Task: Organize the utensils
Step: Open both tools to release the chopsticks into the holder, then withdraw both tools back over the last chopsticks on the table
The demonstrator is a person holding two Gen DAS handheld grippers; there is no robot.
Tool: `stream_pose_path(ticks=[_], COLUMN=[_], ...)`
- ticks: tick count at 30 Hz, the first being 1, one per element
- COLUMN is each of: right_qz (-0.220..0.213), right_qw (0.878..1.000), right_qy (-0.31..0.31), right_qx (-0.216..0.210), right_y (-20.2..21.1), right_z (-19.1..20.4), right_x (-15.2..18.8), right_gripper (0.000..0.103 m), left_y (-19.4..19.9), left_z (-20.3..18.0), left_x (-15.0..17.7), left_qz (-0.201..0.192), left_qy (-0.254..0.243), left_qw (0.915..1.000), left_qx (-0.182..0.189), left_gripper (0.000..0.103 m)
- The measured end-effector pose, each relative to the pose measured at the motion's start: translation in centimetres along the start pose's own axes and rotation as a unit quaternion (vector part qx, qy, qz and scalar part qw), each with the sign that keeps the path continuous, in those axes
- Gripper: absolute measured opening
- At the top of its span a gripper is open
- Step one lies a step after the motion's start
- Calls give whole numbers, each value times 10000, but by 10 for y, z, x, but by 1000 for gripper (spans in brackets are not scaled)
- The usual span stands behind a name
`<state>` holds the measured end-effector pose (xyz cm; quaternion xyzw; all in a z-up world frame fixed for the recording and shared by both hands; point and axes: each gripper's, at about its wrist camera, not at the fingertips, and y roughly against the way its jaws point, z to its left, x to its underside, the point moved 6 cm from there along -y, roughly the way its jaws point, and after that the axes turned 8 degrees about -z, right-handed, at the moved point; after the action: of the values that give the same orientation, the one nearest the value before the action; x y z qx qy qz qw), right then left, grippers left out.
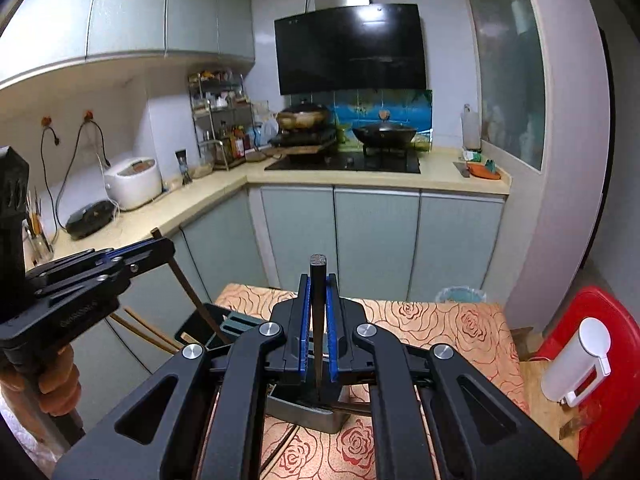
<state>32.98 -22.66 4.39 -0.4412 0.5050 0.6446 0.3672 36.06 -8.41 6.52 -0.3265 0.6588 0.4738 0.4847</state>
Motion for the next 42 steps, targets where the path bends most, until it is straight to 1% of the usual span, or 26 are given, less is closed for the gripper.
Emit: stream_pose_path(ticks=[4,6,7,8,10,12,13,15,17,20,25,32,35,39,42], right_qz=[93,108,128,138,121,46,23,-24,-106,-207,-353,-414,-356,-194,-13], right_qw=[10000,9999,9999,9999,9999,10000,10000,10000,9999,9997,9993,9991,9992,9996,9998], right_qy=[0,-13,-8,15,56,40,45,58,74,116,101,0,-42,-174,-191], right_qx=[7,12,-8,-20,16,49,56,46,60,43,22,129,198,146,89], right_y=[-12,-16,-18,-19,-19,-16,-15,-11,-6,3,19,42,50,59,65], right_z=[2,2,2,2,3,3,3,3,3,4,1,-9,-14,-16,-15], right_x=[8,12,13,14,16,16,15,14,11,7,5,26,44,77,107], right_gripper=[8,9,12,14,31,38,39,41,46,47,47,47,47,47,47], left_y=[-13,-13,-12,-10,-3,3,7,12,19,27,39,55,61,68,74], left_z=[6,8,8,9,9,9,9,8,6,5,5,10,11,14,14], left_x=[13,15,15,14,11,8,7,5,5,7,19,53,75,119,165], left_qz=[163,203,189,143,7,-53,-81,-147,-202,-243,-252,-124,-18,232,536], left_qy=[84,85,78,61,35,35,40,0,-51,-99,-166,-181,-265,-352,-373], left_qw=[9998,9997,9998,9998,9999,9999,9999,9999,9998,9996,9995,9995,9993,9987,9976], left_qx=[-70,-64,-65,-80,-111,-89,-82,-83,-75,-54,-112,-219,-261,-287,-227], left_gripper=[7,10,20,36,46,51,56,59,63,67,69,69,70,70,70])
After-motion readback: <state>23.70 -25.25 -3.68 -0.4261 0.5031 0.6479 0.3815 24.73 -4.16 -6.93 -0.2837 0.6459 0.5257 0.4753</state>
